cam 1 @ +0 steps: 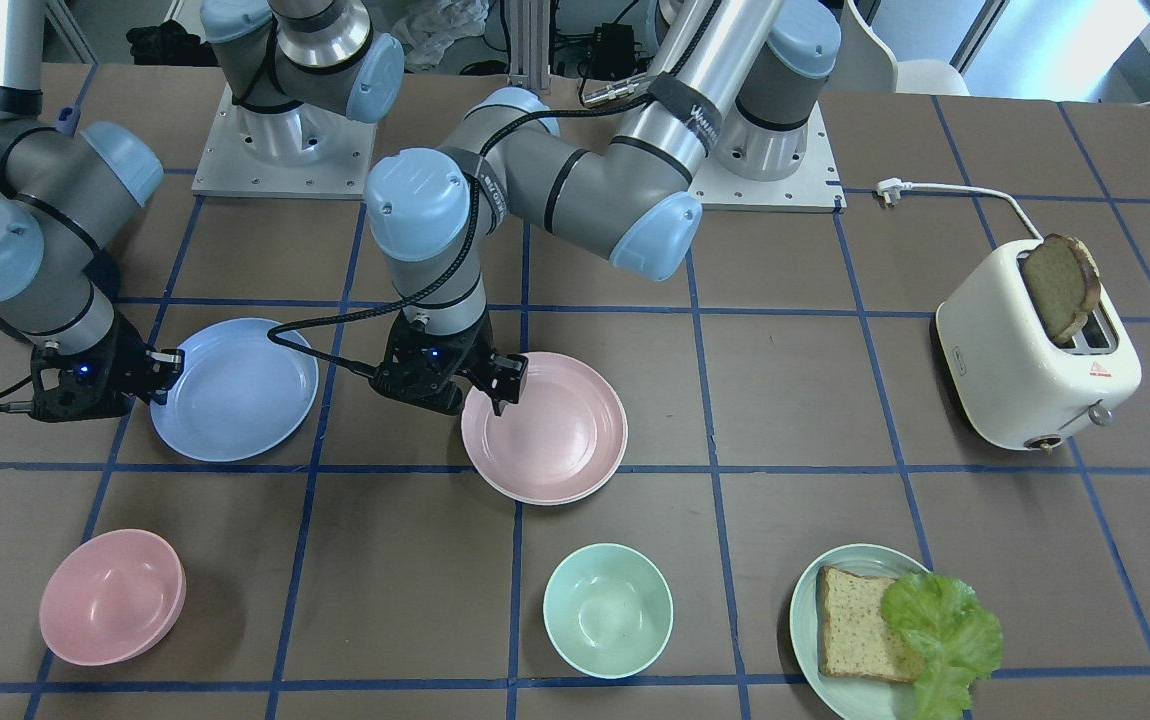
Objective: Stack three plates with pink and blue
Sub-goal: 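Carry the pink plate with the left gripper onto the cream plate and release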
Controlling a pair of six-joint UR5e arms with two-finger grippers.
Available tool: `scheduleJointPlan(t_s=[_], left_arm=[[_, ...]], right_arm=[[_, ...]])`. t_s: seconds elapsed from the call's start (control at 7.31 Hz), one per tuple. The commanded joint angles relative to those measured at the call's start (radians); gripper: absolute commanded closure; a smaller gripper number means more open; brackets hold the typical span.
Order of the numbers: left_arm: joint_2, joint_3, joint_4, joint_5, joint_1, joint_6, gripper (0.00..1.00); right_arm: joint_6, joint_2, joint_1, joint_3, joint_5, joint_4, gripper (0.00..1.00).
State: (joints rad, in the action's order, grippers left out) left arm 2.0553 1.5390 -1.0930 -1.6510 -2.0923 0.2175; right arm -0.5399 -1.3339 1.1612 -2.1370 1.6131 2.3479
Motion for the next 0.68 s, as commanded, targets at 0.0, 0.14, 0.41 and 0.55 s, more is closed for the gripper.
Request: scheduleJointPlan(t_s=[0.0,0.14,0.41,0.55], left_arm=[[-0.114,-0.046,-0.135,0.007,0.108,-0.012,0.0],[-0.177,-0.049,-0.218,0.07,0.176,-0.021,0.0],[-0.321,-0.046,-0.388,0.117,0.361,-0.038,0.0],[-0.386,-0.037,-0.465,0.117,0.421,-0.096,0.0]], right_arm=[[0.001,-0.008,0.0,0.017,0.001,-0.002,0.97],[0.001,-0.01,0.002,0.034,0.001,-0.007,0.99],[0.003,-0.016,0.003,0.058,-0.031,-0.025,1.0],[0.003,-0.016,0.003,0.08,-0.041,-0.05,1.0]])
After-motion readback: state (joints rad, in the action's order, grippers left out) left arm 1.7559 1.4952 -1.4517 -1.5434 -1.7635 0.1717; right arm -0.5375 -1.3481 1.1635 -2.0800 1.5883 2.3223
